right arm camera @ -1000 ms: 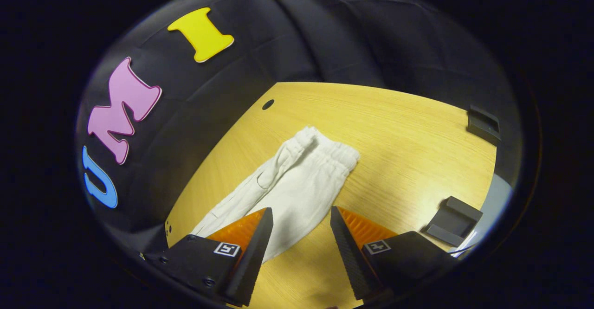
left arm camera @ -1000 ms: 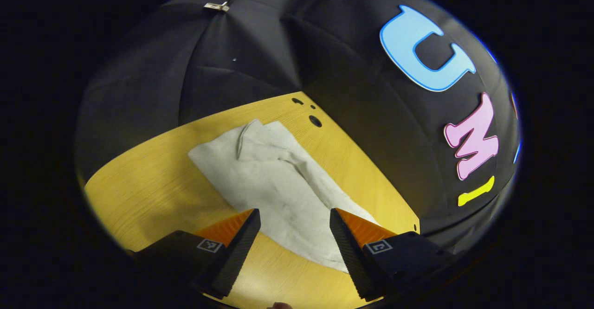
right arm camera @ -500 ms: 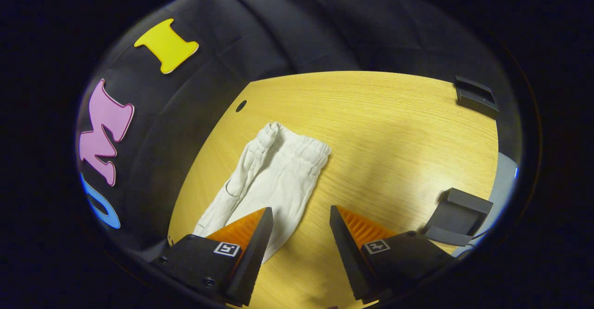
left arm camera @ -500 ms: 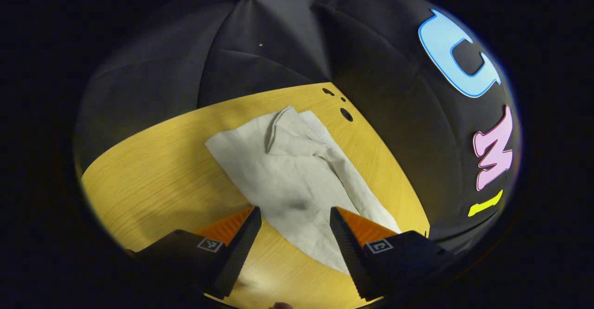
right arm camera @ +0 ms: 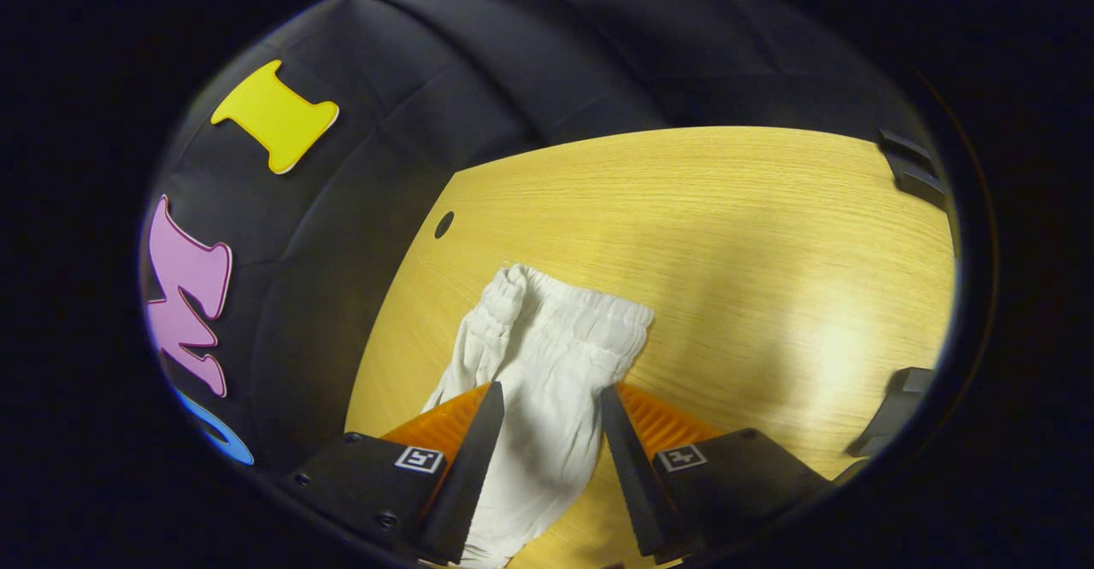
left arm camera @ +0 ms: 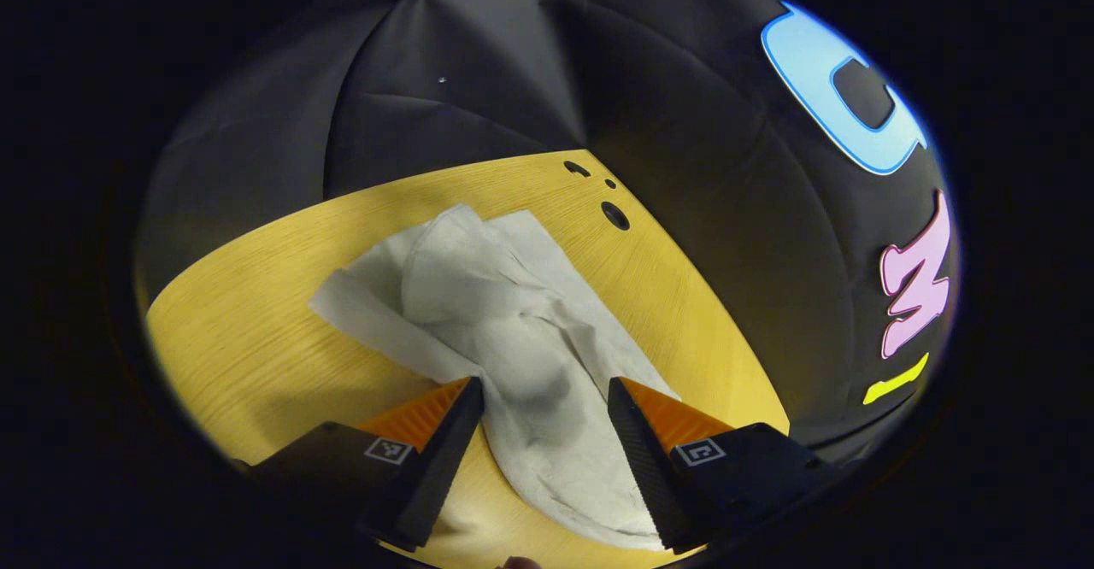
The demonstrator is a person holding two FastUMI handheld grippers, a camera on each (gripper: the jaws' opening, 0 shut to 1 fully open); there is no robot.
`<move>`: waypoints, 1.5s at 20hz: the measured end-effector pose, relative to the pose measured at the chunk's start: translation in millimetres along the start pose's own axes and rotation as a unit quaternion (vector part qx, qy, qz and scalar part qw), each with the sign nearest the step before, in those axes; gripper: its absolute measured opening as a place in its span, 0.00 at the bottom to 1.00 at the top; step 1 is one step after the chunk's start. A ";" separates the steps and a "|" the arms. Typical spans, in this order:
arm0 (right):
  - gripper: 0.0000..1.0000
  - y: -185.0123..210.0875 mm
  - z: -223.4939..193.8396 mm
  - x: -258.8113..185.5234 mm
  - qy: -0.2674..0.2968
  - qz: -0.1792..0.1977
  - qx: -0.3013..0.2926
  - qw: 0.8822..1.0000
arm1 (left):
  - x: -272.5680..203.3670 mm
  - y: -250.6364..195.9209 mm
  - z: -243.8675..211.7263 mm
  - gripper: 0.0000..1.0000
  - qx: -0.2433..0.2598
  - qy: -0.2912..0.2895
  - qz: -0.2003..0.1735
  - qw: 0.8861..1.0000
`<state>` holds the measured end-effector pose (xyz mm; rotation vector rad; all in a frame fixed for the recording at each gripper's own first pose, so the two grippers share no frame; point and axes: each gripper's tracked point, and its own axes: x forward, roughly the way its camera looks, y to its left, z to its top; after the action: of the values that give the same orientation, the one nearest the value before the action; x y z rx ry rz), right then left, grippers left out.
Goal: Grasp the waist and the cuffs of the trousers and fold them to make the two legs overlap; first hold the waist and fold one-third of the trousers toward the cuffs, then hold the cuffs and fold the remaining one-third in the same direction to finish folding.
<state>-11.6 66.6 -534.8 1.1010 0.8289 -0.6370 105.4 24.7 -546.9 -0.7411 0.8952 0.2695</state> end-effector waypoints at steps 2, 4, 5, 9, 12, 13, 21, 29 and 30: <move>0.70 -6.6 -1.9 -0.3 0.003 -0.005 0.011 1.000 | 8.6 -5.7 4.4 0.96 -0.013 -0.010 -0.007 1.000; 0.51 -11.7 -2.6 -0.2 0.015 0.002 0.022 1.000 | 17.1 7.0 3.5 0.74 -0.021 -0.011 0.020 1.000; 0.37 -15.9 -3.1 1.3 0.023 0.002 0.030 0.999 | 19.2 13.3 3.0 0.53 -0.031 -0.011 0.028 0.999; 0.11 -16.4 -5.9 3.6 0.019 0.019 0.037 0.999 | 14.7 13.4 1.0 0.12 -0.083 -0.008 -0.002 0.996; 0.11 -10.2 2.5 -5.5 0.003 0.035 0.040 0.999 | 3.1 20.2 -4.2 0.09 -0.065 -0.001 0.008 0.998; 0.11 -8.5 4.0 -9.9 -0.001 0.037 0.038 0.999 | -2.9 20.8 -6.7 0.07 -0.057 0.000 0.011 0.998; 0.11 19.6 28.0 -53.3 -0.030 0.067 -0.014 0.997 | -35.8 25.1 -30.5 0.06 -0.084 0.010 -0.001 0.996; 0.11 117.3 16.9 -104.5 -0.058 0.141 -0.179 0.972 | -38.2 27.0 -29.7 0.06 -0.105 0.027 -0.012 0.994; 0.11 129.4 10.8 -114.8 -0.058 0.154 -0.191 0.968 | -38.1 27.0 -29.1 0.06 -0.107 0.027 -0.014 0.994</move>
<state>30.7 104.7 -371.2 0.8087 0.6283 -0.2612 50.7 27.6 -541.4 -0.9621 0.9161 0.3245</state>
